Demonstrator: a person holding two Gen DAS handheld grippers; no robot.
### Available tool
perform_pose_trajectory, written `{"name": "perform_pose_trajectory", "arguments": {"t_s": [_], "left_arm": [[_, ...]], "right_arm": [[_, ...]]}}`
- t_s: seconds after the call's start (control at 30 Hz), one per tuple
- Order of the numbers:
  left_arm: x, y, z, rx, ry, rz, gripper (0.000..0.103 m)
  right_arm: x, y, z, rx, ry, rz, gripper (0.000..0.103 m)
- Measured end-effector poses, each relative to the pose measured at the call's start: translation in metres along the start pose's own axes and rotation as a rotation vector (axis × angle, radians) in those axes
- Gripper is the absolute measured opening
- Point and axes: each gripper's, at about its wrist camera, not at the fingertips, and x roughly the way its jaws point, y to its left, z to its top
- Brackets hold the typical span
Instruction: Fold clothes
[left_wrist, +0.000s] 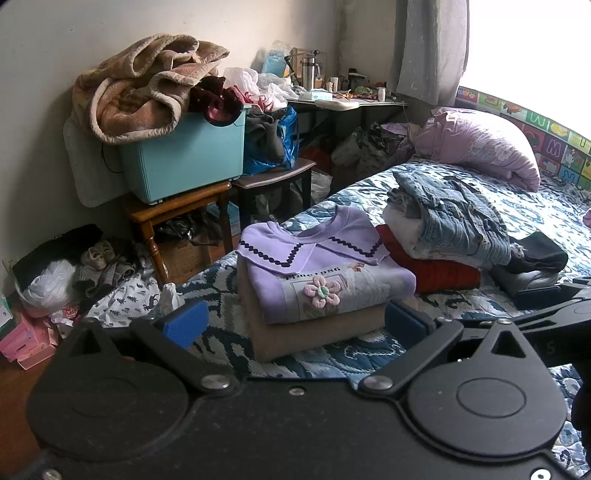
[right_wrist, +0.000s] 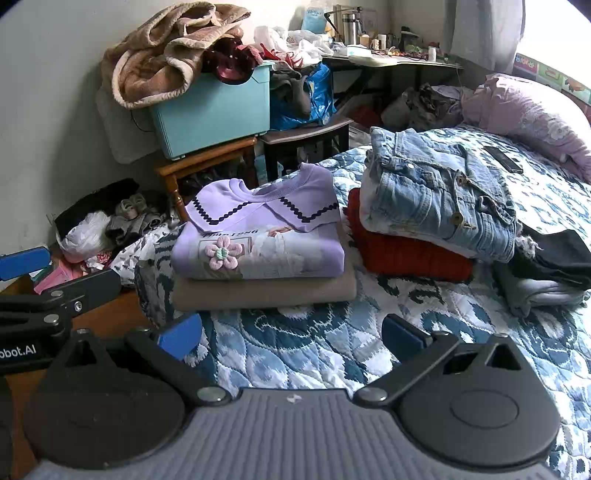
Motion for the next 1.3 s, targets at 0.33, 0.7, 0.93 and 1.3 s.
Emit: {"name": "perform_pose_trajectory", "arguments": {"t_s": [0.33,0.7,0.93,1.3], "left_arm": [[0.016,0.003,-0.003,-0.01,0.014,-0.02,0.103],[0.068,0.037,-0.003,-0.156,-0.001,-0.151,0.103],[0.104,0.056,0.001,-0.253,0.04,-0.132,0.103],[0.162,0.085,-0.006,-0.428,0.117,-0.23,0.063]], "right_arm": [[0.012,-0.008,-0.001,0.019,0.004,0.041,0.103],[0.05,-0.031,0.006,0.049,-0.058,0.128,0.094],[0.097,-0.052,0.024,0.158,-0.014,0.209,0.091],[0.15,-0.063,0.038,0.226,-0.042,0.259,0.07]]}}
